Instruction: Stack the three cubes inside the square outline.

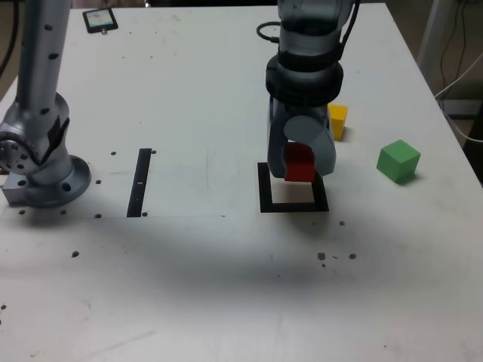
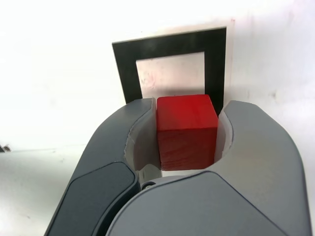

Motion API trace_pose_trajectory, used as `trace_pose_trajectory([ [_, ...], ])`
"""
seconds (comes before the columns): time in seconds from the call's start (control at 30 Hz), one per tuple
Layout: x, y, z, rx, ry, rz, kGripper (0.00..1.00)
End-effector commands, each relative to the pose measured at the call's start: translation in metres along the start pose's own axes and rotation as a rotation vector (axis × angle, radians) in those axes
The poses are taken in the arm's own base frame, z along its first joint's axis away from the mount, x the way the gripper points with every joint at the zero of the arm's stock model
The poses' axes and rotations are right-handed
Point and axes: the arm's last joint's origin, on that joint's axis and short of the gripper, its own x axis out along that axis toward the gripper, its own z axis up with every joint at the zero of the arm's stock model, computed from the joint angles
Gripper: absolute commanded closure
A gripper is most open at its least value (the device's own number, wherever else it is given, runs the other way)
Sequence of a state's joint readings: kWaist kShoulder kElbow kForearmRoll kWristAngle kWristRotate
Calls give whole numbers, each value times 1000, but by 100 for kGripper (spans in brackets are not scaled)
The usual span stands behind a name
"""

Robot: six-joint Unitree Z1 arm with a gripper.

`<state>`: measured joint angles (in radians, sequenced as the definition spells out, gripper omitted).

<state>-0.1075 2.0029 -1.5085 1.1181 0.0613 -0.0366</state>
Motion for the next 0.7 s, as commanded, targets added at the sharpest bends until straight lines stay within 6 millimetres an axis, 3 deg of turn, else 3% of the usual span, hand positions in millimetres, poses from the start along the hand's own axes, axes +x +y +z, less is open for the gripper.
trace_pose_trajectory([
  [0.0,5,4,0,0,17,-2,74],
  [0.4,17,7,-1,-4,26,-43,80],
  [0.67,27,4,1,-10,15,-94,71],
])
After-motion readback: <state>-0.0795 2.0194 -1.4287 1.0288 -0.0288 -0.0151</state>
